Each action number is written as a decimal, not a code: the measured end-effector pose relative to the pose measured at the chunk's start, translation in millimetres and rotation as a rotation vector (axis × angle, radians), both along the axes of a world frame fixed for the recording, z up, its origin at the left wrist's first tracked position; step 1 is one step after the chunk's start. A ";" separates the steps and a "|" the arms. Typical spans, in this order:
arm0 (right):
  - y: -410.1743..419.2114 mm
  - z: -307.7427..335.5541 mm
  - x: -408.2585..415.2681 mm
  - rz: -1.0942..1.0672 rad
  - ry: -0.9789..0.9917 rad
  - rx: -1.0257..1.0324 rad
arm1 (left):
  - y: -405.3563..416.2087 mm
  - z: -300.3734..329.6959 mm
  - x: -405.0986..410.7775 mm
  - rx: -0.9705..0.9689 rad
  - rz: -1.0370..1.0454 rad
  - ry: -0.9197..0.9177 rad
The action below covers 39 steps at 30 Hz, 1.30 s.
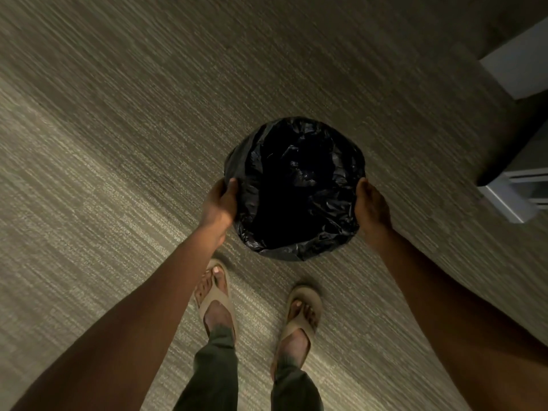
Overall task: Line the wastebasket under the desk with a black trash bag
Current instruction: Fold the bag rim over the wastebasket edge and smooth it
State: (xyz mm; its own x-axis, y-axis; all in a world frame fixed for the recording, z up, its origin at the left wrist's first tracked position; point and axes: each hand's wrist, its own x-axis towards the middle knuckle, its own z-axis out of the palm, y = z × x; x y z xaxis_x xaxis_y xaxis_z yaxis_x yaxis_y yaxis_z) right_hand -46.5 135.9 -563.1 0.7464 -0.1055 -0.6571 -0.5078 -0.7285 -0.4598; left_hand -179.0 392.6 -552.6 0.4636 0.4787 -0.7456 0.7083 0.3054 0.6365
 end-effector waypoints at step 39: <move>43.4 1.7 15.8 1.359 -0.236 -0.586 | -6.0 -0.9 13.2 0.971 -1.683 0.218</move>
